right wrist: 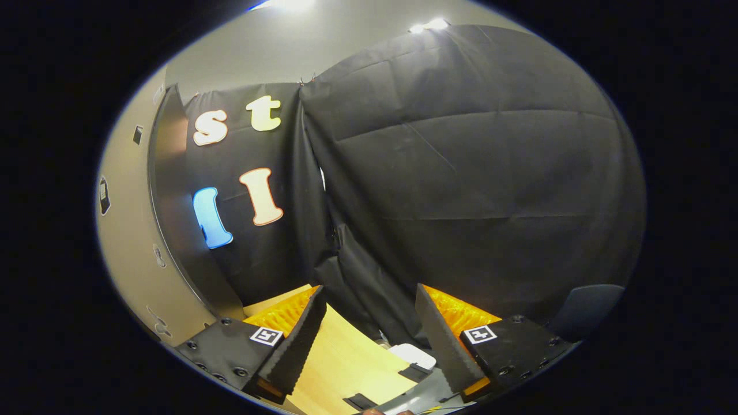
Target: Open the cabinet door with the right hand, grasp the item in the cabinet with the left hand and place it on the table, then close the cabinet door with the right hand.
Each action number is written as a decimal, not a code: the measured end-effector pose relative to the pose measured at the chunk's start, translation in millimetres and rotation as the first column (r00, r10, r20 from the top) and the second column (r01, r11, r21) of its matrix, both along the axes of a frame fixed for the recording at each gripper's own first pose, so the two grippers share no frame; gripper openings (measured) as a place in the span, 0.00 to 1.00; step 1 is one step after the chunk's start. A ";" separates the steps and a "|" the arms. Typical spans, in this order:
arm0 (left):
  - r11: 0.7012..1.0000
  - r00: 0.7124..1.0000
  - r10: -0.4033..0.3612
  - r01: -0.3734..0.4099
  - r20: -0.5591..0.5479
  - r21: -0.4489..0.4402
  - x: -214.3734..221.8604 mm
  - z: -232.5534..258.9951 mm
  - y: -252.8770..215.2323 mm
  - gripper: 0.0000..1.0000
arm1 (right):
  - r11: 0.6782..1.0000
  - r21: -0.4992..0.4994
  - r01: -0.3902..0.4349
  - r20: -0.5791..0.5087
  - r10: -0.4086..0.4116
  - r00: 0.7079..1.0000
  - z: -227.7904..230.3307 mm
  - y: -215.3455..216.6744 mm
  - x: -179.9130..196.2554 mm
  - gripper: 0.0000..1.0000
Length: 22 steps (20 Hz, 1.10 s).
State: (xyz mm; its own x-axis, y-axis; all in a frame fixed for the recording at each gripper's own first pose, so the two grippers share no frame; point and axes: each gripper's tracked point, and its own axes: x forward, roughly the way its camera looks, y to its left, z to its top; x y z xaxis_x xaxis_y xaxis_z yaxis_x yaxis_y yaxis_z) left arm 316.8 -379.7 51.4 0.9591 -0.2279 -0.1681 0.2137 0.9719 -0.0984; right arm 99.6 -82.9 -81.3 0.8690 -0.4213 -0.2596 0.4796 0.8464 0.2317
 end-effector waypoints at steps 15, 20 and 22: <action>0.973 0.973 0.231 -0.231 -0.015 0.007 3.5 109.2 -27.3 0.84 | 0.914 -0.140 -0.381 0.052 0.391 0.919 11.0 48.2 20.7 0.96; 0.962 0.964 0.264 -0.266 0.032 0.069 3.6 131.3 -11.2 0.85 | 0.843 -0.162 -0.513 0.049 0.526 0.849 36.2 97.7 16.4 0.98; 0.956 0.958 0.286 -0.288 0.028 0.064 2.3 128.0 1.8 0.85 | 0.826 -0.167 -0.539 0.072 0.555 0.829 55.1 111.9 14.0 0.92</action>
